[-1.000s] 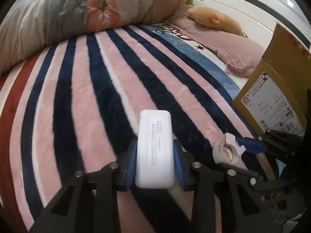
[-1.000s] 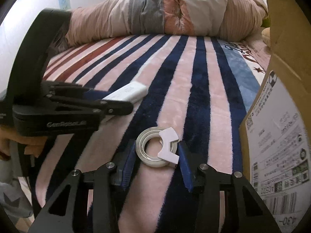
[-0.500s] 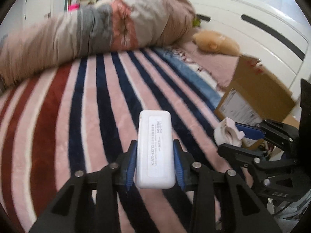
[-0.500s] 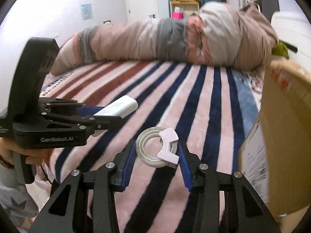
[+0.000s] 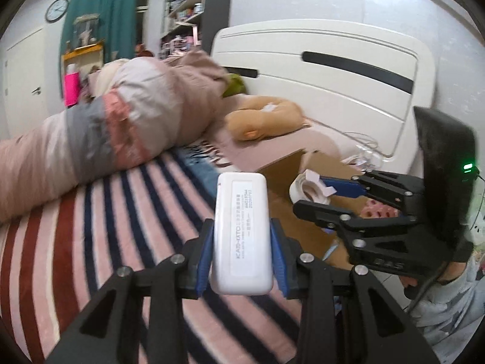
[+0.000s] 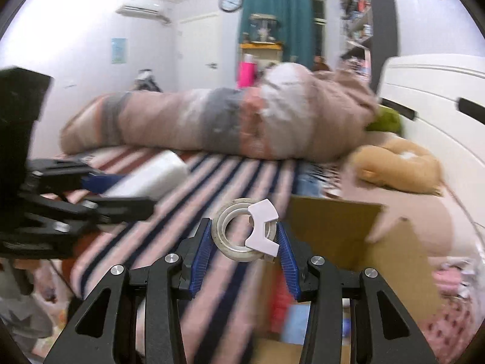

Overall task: Organize rigid objects
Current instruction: 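Carry the tape roll and power bank over the box and open both grippers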

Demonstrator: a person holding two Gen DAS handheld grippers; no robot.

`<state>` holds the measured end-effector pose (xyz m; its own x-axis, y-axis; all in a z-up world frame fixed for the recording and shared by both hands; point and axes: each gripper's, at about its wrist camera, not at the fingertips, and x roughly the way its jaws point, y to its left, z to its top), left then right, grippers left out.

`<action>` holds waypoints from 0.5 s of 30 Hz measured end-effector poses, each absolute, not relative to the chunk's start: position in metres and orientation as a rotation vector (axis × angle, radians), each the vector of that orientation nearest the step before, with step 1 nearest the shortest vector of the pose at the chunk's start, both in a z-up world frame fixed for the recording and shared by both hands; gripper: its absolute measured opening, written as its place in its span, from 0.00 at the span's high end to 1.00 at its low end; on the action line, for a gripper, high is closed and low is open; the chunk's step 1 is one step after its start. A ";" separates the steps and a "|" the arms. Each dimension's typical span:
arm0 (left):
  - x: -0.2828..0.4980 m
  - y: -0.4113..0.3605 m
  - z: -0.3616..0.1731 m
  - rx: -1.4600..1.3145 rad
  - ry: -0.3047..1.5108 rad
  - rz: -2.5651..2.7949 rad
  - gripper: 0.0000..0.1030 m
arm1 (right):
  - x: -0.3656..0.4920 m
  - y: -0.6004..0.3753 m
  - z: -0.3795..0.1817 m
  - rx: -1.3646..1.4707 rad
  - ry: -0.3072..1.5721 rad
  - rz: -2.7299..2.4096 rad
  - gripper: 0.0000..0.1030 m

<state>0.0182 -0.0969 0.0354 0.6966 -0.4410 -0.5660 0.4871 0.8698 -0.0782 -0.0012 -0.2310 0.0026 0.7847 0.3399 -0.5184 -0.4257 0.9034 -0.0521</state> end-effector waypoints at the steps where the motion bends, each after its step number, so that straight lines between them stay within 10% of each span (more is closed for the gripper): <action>1: 0.022 -0.106 0.036 0.085 0.612 -0.534 0.69 | 0.004 -0.245 0.000 -0.168 0.543 0.384 0.63; 15: 0.077 -0.218 0.014 0.173 0.716 -0.638 0.69 | 0.035 -0.332 -0.022 -0.135 0.631 0.305 0.62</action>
